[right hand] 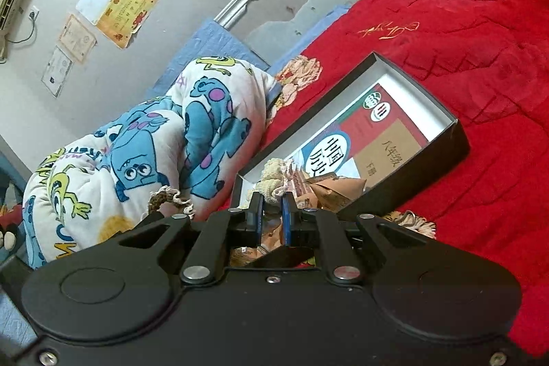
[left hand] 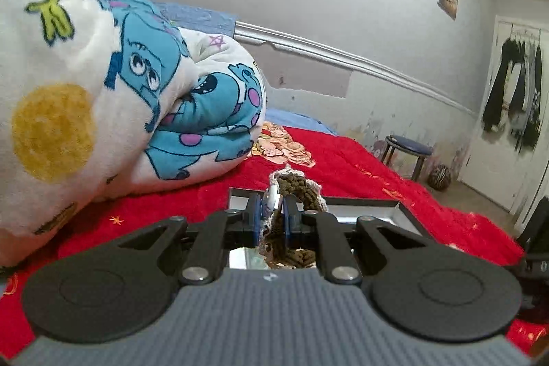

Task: Organize objects
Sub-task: 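Carry the left tool's scrunchie into the black box while the right tool carries its own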

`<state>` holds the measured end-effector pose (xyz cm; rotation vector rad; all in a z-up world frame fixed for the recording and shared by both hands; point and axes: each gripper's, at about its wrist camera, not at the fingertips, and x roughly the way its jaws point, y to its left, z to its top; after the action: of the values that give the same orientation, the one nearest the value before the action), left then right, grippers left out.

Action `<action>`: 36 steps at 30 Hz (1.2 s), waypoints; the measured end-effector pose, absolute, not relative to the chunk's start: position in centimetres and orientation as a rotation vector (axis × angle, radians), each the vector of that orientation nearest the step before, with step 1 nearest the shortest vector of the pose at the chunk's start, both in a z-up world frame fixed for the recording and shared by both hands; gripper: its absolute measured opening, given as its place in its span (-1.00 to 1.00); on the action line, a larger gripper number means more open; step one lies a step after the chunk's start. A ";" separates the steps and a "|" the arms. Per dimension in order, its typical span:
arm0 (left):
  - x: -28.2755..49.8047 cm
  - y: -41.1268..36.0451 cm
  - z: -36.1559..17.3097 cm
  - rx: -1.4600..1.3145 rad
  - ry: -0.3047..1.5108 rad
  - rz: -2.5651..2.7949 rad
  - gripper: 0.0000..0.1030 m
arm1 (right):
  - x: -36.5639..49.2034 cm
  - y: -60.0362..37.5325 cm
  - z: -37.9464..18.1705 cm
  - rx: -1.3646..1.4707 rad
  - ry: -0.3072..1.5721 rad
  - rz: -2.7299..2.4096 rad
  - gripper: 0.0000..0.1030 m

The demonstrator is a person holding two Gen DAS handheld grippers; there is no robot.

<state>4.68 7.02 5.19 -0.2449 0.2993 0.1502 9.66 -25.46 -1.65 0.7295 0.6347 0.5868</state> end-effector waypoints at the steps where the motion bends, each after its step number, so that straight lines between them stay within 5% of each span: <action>1: 5.0 7.2 5.1 -0.253 0.297 0.138 -0.69 | 9.7 -25.5 -1.8 0.736 0.635 0.591 -0.78; 23: 9.0 8.2 2.8 -0.270 0.370 0.103 -0.69 | 16.6 -17.5 -0.7 0.510 0.580 0.595 -0.78; 36: 10.6 7.2 -0.3 -0.240 0.474 0.128 -0.68 | 17.6 -12.8 -4.9 0.468 0.614 0.568 -0.77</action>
<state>10.58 7.24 -0.30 -0.2398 0.4745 0.1282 17.62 -12.83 -4.89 0.4682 0.6140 0.5677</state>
